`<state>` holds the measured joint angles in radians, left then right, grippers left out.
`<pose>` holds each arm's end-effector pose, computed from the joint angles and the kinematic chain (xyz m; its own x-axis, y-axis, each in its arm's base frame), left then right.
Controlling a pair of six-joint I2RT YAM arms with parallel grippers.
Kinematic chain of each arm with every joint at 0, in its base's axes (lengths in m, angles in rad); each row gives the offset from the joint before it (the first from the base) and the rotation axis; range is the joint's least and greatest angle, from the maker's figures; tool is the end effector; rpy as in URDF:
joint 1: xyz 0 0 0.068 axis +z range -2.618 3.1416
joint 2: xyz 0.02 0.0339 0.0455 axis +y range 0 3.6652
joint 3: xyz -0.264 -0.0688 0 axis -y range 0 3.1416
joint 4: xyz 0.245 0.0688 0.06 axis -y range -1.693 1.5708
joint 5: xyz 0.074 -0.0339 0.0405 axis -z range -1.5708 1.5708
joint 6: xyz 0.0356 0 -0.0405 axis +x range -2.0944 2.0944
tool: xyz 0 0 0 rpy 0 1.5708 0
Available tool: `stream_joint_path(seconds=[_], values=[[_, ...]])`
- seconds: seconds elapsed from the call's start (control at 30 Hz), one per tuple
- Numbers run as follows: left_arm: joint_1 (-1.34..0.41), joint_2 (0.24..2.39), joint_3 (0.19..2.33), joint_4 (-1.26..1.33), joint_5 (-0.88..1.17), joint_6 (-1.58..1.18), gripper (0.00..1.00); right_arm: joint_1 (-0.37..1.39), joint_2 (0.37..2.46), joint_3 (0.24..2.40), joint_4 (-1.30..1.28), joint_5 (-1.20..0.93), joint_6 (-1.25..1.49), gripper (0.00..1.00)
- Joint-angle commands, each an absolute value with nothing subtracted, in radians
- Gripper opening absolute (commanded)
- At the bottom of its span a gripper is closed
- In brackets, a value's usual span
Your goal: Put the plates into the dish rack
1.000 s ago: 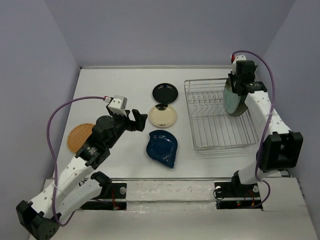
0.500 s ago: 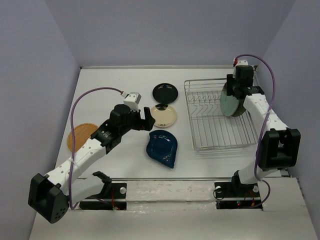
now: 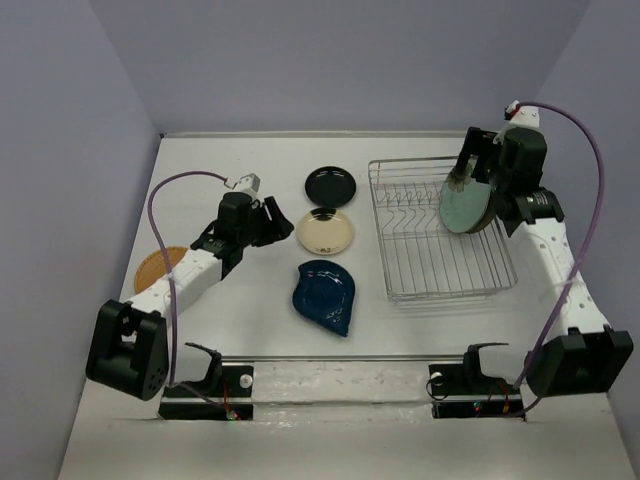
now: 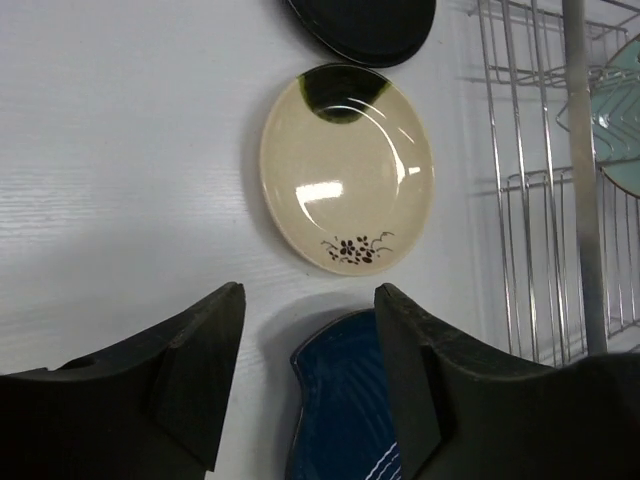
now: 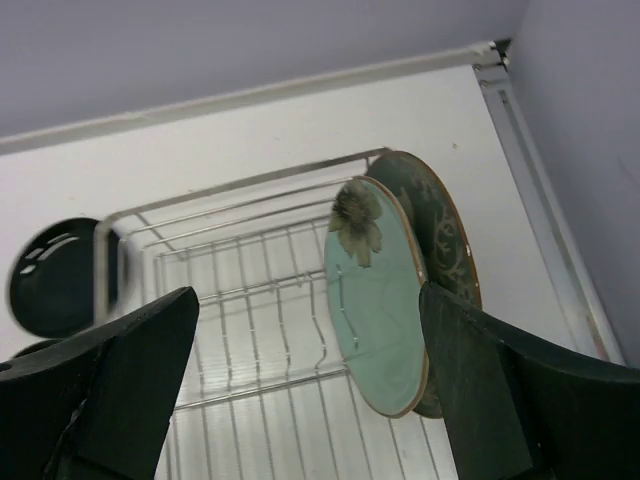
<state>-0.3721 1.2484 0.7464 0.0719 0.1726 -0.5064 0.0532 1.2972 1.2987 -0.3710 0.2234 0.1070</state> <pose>0.2578 -0.1072 0.2531 -0.5839 -0.2850 -0.7601 0.2520 0.8264 -0.5035 0.2950 0.0078 0.3888 -0.3421 0.0861 -0.9357 0.1921 0.9812 0.0200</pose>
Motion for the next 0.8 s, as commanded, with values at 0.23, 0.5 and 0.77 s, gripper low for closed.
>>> stream_joint_path(seconds=[0.23,0.5,0.77], values=[[-0.366,1.54,0.88,0.192,0.143,-0.607,0.53,0.107,1.039,1.059,-0.147,-0.21,0.359,0.9],[-0.419,1.764,1.026,0.152,0.065,-0.565,0.51,0.254,1.049,0.98,-0.109,-0.207,0.365,0.88],[-0.419,1.841,1.066,0.141,0.011,-0.548,0.3,0.314,1.072,0.962,-0.074,-0.225,0.379,0.88]])
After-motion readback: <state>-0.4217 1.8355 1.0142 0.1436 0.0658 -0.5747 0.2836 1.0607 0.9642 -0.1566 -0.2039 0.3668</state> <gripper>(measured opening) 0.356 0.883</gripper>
